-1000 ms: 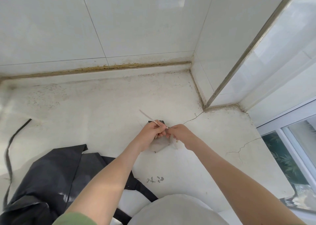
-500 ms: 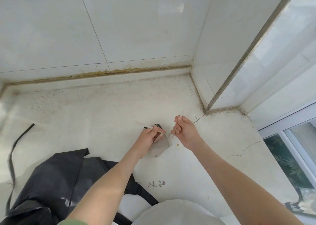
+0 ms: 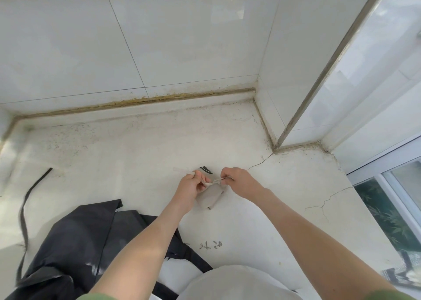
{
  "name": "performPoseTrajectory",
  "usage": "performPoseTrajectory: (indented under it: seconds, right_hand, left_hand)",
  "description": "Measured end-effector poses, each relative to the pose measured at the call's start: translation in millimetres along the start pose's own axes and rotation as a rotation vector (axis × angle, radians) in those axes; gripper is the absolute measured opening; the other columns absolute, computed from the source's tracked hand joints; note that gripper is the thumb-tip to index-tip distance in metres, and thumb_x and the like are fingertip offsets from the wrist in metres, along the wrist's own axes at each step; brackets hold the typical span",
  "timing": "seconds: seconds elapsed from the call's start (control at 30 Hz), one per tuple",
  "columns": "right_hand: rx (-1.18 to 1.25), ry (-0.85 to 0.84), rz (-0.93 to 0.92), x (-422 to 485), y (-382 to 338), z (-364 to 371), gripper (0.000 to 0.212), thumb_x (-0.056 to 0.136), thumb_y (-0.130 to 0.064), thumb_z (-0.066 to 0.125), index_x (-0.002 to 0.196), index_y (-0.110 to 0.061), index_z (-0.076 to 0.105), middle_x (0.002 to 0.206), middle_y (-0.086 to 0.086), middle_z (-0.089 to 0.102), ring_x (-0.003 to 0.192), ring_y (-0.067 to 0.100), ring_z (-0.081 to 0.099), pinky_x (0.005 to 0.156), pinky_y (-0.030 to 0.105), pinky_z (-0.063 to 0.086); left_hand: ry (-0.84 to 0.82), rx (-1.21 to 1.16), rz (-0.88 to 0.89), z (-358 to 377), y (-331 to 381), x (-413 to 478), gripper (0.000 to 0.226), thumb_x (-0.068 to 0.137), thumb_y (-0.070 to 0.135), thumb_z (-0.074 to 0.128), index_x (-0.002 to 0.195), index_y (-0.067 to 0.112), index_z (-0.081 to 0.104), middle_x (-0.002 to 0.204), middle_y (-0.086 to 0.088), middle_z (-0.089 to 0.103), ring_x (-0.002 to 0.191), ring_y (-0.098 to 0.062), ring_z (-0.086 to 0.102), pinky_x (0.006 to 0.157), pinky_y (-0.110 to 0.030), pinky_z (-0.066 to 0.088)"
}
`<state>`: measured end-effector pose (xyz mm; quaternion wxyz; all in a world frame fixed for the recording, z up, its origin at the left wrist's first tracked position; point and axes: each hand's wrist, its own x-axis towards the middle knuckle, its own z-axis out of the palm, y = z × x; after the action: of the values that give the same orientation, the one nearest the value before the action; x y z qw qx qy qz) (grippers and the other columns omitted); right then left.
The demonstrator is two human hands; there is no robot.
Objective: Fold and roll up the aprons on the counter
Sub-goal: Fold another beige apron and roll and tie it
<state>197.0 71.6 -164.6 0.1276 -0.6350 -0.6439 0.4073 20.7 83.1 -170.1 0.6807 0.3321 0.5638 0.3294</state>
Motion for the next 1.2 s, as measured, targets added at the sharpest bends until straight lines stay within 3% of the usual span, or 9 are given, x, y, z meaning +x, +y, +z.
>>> performPoseTrajectory:
  seconds: [0.17,0.4,0.6,0.7,0.83,0.93,1.07,1.13,1.2]
  right_hand:
    - [0.162,0.108,0.203,-4.1,9.1,2.1,0.024,0.087,0.002,0.047,0.073,-0.017,0.052,0.071,-0.007,0.051,0.064,0.016,0.044,0.059,0.030,0.046]
    - [0.068,-0.022,0.225,-5.5,10.8,-1.5,0.019,0.091,-0.009,0.050,0.073,-0.016,0.052,0.070,-0.007,0.048,0.071,0.018,0.046,0.056,0.019,0.034]
    - [0.266,-0.054,0.197,-13.0,10.5,-18.1,0.021,0.091,-0.036,0.058,0.079,-0.018,0.060,0.069,-0.003,0.052,0.068,0.014,0.048,0.065,0.027,0.037]
    - [0.207,-0.059,0.040,-15.9,2.9,-14.8,0.010,0.088,-0.032,0.064,0.093,-0.026,0.059,0.063,-0.002,0.041,0.058,0.011,0.043,0.057,0.024,0.040]
    - [0.226,-0.031,-0.035,-13.9,-6.4,-2.8,0.018,0.091,-0.018,0.060,0.080,-0.003,0.057,0.063,0.010,0.043,0.062,0.012,0.038,0.062,0.027,0.033]
    - [0.352,-0.040,0.022,-13.9,-3.8,-0.3,0.016,0.091,-0.016,0.057,0.081,-0.004,0.060,0.075,0.008,0.053,0.073,0.013,0.045,0.070,0.030,0.035]
    - [0.386,-0.093,0.098,-19.2,-3.3,-6.4,0.014,0.091,-0.012,0.057,0.081,-0.010,0.066,0.080,0.002,0.061,0.066,0.004,0.049,0.060,0.012,0.036]
    - [0.342,-0.110,0.110,-18.3,-1.1,-6.8,0.016,0.093,-0.014,0.056,0.085,-0.008,0.067,0.082,0.001,0.061,0.070,0.005,0.051,0.066,0.014,0.038]
    - [0.282,-0.152,0.107,-17.5,-2.1,-6.7,0.019,0.095,-0.017,0.053,0.083,-0.012,0.068,0.082,-0.002,0.061,0.075,0.008,0.051,0.071,0.021,0.036]
  left_hand:
    - [-0.089,-0.012,-0.074,-8.8,4.6,-2.3,0.043,0.105,0.013,0.030,0.065,0.008,0.045,0.067,-0.005,0.054,0.050,-0.008,0.043,0.058,-0.019,0.037]
    - [-0.033,0.023,-0.067,-5.4,7.6,-3.7,0.041,0.105,0.014,0.032,0.068,0.006,0.047,0.067,-0.009,0.056,0.047,-0.011,0.048,0.052,-0.020,0.043]
    - [0.131,0.614,0.189,11.7,14.6,-12.1,0.041,0.103,0.030,0.037,0.071,0.008,0.051,0.058,-0.003,0.052,0.050,-0.017,0.048,0.053,-0.027,0.041]
    - [-0.005,0.478,0.144,17.8,22.2,-16.3,0.035,0.103,0.027,0.040,0.079,0.007,0.056,0.056,-0.004,0.053,0.049,-0.016,0.048,0.047,-0.022,0.041]
    - [-0.189,0.215,0.106,26.1,30.7,-17.6,0.025,0.102,0.021,0.044,0.085,0.009,0.058,0.069,-0.008,0.068,0.050,-0.013,0.053,0.050,-0.023,0.044]
    - [-0.189,0.175,0.161,23.3,26.5,-16.8,0.007,0.098,0.016,0.052,0.105,0.015,0.054,0.087,-0.006,0.073,0.071,-0.014,0.064,0.071,-0.024,0.051]
    - [-0.208,0.872,0.443,7.1,16.5,-6.6,0.051,0.095,0.011,0.048,0.137,0.038,0.038,0.111,0.020,0.061,0.102,-0.012,0.048,0.101,-0.030,0.034]
    - [-0.165,1.335,0.670,3.3,10.4,-5.0,0.062,0.096,0.011,0.044,0.147,0.040,0.025,0.132,0.012,0.045,0.110,-0.017,0.036,0.101,-0.027,0.021]
    - [0.018,1.443,0.961,4.6,5.3,-6.0,0.063,0.091,0.013,0.043,0.146,0.040,0.027,0.136,0.000,0.035,0.106,-0.022,0.041,0.095,-0.029,0.022]
